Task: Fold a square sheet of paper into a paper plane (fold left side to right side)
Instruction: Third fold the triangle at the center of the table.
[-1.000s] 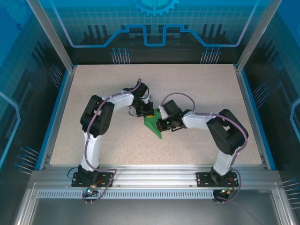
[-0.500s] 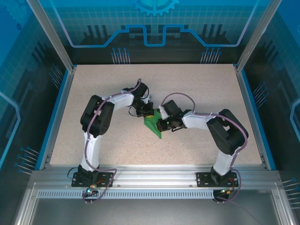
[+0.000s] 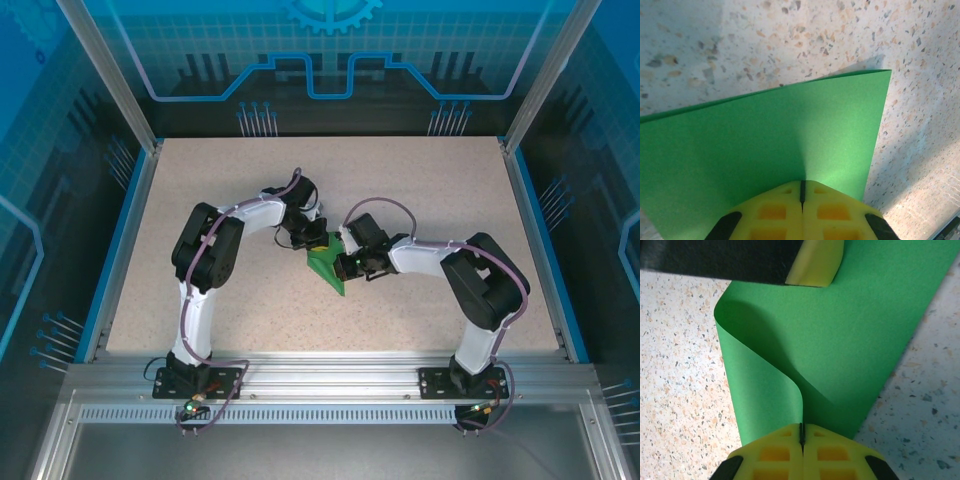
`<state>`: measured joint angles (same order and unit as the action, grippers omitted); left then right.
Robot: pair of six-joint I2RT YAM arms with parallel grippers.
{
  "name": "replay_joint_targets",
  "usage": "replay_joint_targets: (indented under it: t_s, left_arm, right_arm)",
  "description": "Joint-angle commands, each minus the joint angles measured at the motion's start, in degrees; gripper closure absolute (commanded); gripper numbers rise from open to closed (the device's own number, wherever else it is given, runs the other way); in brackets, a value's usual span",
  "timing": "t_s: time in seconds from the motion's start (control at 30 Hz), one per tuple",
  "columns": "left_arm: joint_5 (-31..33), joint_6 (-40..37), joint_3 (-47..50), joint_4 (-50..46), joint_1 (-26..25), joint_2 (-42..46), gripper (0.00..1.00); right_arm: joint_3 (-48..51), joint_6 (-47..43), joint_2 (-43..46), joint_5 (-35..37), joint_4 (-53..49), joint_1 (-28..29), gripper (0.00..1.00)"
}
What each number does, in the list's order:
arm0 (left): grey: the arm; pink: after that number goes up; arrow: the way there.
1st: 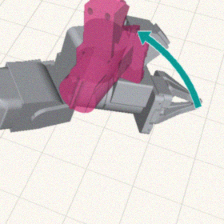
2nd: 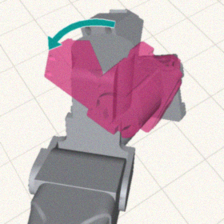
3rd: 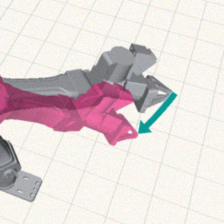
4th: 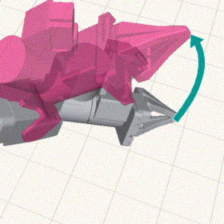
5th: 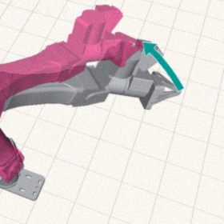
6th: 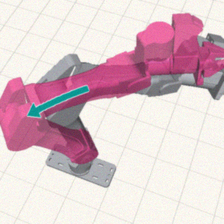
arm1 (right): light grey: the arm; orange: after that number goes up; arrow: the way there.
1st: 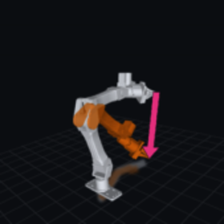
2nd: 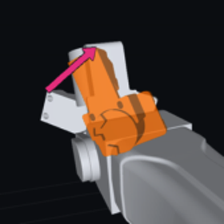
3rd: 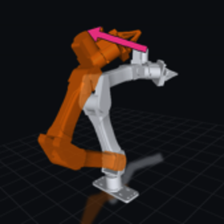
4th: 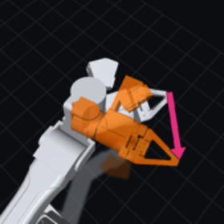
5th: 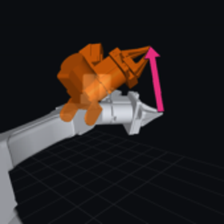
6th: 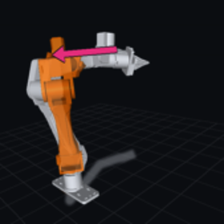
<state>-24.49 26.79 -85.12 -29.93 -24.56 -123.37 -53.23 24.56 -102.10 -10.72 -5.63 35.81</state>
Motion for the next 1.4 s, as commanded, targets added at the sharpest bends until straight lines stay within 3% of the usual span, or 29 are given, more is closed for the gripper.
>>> replay_joint_targets:
  t_s: [0.0,1.37]
  left_arm:
    - [1.03,-1.38,0.46,-3.02,-0.71,-3.38,0.96]
    - [0.89,-1.37,0.22,-3.2,-0.76,-3.76,0.96]
  right_arm:
    - [-0.73,0.46,2.0,-0.09,0.62,-0.74,0.99]
    - [-1.9,0.27,-0.55,1.13,-1.5,-0.69,0.99]
